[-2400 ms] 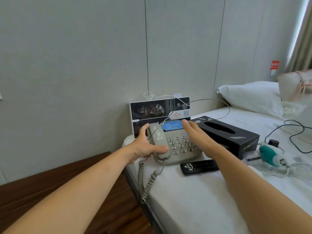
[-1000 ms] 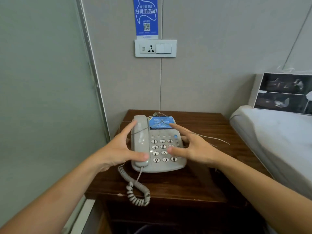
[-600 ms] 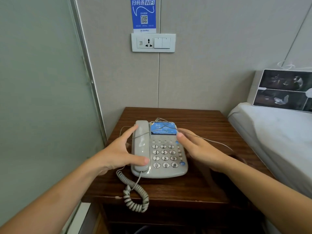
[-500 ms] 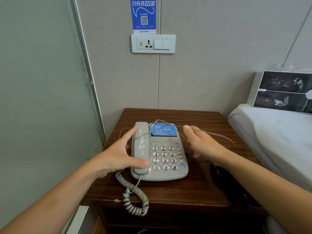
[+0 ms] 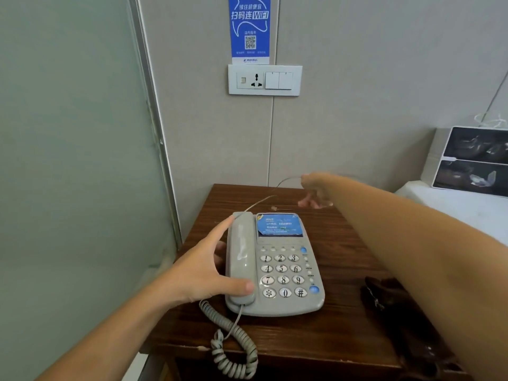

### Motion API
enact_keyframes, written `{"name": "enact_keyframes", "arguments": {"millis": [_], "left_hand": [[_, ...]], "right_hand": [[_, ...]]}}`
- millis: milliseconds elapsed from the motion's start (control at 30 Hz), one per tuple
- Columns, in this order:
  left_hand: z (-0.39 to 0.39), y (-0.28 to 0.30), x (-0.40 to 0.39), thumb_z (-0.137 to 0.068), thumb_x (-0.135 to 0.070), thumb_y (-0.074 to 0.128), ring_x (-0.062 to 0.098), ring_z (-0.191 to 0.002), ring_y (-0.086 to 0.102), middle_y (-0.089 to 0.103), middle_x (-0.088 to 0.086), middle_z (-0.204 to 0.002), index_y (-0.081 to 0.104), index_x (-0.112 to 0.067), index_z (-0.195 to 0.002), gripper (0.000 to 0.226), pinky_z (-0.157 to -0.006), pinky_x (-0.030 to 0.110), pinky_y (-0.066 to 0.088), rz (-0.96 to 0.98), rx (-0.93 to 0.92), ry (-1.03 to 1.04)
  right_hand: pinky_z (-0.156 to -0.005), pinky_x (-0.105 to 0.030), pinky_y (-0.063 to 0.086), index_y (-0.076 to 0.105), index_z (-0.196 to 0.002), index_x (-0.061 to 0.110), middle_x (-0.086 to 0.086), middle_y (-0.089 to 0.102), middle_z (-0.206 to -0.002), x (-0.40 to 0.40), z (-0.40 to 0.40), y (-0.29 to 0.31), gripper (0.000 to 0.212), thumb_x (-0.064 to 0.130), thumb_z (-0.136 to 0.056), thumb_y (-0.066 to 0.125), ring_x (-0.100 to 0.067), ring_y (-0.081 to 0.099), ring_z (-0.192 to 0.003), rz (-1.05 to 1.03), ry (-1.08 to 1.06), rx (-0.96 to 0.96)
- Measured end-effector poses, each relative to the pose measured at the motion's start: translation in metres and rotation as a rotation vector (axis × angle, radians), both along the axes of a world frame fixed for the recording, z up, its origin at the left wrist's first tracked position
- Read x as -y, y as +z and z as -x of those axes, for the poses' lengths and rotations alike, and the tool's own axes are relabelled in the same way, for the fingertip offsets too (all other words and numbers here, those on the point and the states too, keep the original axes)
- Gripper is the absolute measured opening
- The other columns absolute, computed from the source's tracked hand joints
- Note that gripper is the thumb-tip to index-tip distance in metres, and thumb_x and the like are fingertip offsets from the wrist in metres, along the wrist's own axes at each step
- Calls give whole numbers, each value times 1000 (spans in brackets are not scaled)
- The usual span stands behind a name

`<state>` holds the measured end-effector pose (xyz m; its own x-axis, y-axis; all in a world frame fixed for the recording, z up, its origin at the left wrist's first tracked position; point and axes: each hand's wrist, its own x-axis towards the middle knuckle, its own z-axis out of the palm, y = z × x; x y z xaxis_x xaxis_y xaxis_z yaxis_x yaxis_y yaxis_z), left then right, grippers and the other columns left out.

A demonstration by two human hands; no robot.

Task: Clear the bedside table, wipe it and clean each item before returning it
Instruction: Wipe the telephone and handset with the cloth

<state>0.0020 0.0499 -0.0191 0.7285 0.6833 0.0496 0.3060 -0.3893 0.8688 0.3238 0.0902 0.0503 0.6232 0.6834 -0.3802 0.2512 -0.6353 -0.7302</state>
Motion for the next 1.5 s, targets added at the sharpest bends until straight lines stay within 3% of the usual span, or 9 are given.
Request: {"name": "enact_keyframes", "arguments": {"millis": [167, 433, 567, 700, 767, 867, 967, 1167, 1500], "left_hand": [[7, -4, -12, -48, -92, 75, 5, -114, 62, 47, -23, -139, 21, -66, -150, 119, -100, 35, 53, -75, 8, 120], [-20, 5, -61, -98, -69, 31, 23, -128, 59, 54, -1, -151, 43, -31, -154, 69, -110, 51, 48, -94, 2, 307], [-27, 1, -64, -103, -68, 12, 31, -146, 42, 51, 10, -155, 52, -18, -150, 79, -117, 44, 33, -200, -345, 317], [-25, -3, -46, -90, -81, 2, 38, -122, 58, 69, 17, -113, 71, -13, -100, 97, -103, 49, 44, -232, -365, 342], [-19, -4, -41, -87, -84, 2, 38, -107, 61, 66, 9, -91, 63, -19, -81, 90, -88, 46, 45, -267, -251, 337], [-4, -13, -34, -80, -96, 11, 22, -147, 39, 51, -1, -152, 38, -33, -157, 103, -118, 49, 34, -262, -151, 183], [6, -18, -26, -66, -106, 27, 15, -148, 35, 40, -7, -160, 0, -47, -162, 115, -121, 52, 32, -227, -176, 36], [7, -21, -17, -53, -94, 73, 6, -156, 17, 16, -19, -169, -3, -47, -161, 140, -126, 49, 24, -242, -172, -61], [8, -14, -8, -46, -82, 84, 8, -152, 22, 19, -28, -161, 2, -57, -154, 139, -124, 48, 28, -176, -151, -7]], "right_hand": [[-34, -15, 37, 62, -95, -5, -15, 65, -53, 13, -6, 21, 33, 15, -106, 39, -16, 53, -30, -4, 89, 265], [-56, -30, 58, 67, -108, 21, -7, 78, -90, 184, -11, 54, 28, 45, -105, 53, -20, 75, -67, 256, 427, 590], [-110, -34, 46, 46, -150, 36, 10, 57, -143, 264, -13, 2, 61, 59, -95, 60, -14, 60, -126, 467, 629, 745], [-111, -29, 41, 30, -157, 40, 10, 47, -143, 293, -2, -41, 79, 58, -90, 68, -11, 51, -129, 287, 624, 690], [-108, -26, 43, 30, -157, 39, 11, 48, -141, 294, 0, -51, 80, 52, -90, 72, -11, 52, -127, 199, 562, 698], [-96, -22, 49, 35, -140, 42, 14, 58, -126, 295, 0, -61, 71, 44, -86, 80, -5, 59, -110, 74, 496, 689], [-87, -22, 52, 48, -120, 47, 19, 63, -114, 296, -1, -72, 52, 35, -83, 82, -2, 62, -99, -11, 475, 719], [-82, -19, 57, 60, -111, 56, 28, 70, -100, 266, 25, -38, 50, 16, -87, 78, 7, 67, -92, -268, 441, 731], [-86, -26, 55, 72, -125, 36, 16, 69, -97, 95, 114, 18, 36, 32, -89, 73, -1, 63, -88, -423, 755, 798]]}}
